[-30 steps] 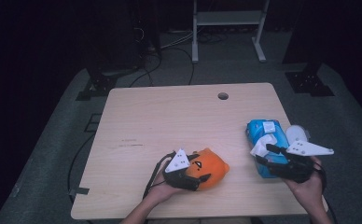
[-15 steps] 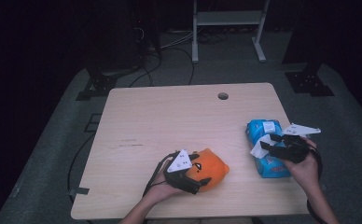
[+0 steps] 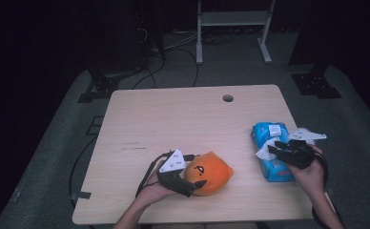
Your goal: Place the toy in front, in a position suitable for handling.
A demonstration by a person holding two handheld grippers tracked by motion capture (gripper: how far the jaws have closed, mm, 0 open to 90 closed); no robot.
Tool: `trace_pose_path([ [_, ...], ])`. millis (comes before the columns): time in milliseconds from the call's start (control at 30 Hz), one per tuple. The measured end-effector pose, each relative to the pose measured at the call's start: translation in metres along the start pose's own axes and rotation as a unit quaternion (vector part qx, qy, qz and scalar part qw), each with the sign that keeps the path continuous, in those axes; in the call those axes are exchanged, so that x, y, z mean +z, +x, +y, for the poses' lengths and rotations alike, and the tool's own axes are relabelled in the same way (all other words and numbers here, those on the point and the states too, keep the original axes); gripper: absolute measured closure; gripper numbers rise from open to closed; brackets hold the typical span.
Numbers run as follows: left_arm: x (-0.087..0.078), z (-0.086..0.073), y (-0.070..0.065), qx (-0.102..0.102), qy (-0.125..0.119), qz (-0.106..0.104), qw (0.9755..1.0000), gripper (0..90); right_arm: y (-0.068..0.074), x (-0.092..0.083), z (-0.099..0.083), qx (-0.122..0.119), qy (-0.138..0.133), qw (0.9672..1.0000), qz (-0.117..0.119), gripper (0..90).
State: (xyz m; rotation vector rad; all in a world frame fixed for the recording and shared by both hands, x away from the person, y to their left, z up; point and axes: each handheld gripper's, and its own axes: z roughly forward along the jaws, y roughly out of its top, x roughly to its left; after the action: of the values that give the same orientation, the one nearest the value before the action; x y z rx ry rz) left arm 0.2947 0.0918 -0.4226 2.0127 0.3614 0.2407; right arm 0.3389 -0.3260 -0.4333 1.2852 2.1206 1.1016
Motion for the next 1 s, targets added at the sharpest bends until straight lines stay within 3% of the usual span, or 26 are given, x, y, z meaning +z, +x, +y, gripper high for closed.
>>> trace_pose_path([
  [67,-0.001,-0.002,0.001,-0.002,0.005,-0.003,1.0,9.7,-0.003,-0.004,-0.001,0.005,-0.001,1.0,0.0,71.1],
  [200,0.0,-0.003,0.001,-0.002,0.011,0.004,0.9999,9.1,-0.006,-0.004,-0.002,0.015,0.003,0.9999,0.004,74.8],
  [333,-0.003,-0.005,0.004,0.002,0.018,0.006,0.9998,8.9,-0.002,-0.007,0.001,0.004,0.005,0.9999,-0.01,82.3],
  [533,-0.006,-0.012,0.012,-0.015,0.021,0.003,0.9997,8.9,-0.009,-0.014,0.001,0.03,-0.006,0.9995,0.002,84.5],
  [700,0.0,-0.015,0.009,-0.014,0.032,-0.01,0.9993,9.1,-0.008,-0.021,0.005,0.035,-0.018,0.9992,0.009,85.0],
  [833,0.006,-0.016,0.004,0.0,0.037,-0.013,0.9992,9.1,0.001,-0.032,0.011,0.027,-0.034,0.9989,0.022,85.3],
  [867,0.007,-0.016,0.005,0.0,0.037,-0.012,0.9992,9.1,0.009,-0.039,0.015,0.017,-0.048,0.9981,0.034,85.3],
  [1000,0.008,-0.019,0.005,0.003,0.036,-0.005,0.9993,9.1,0.027,-0.048,0.023,-0.003,-0.059,0.9964,0.06,85.2],
])
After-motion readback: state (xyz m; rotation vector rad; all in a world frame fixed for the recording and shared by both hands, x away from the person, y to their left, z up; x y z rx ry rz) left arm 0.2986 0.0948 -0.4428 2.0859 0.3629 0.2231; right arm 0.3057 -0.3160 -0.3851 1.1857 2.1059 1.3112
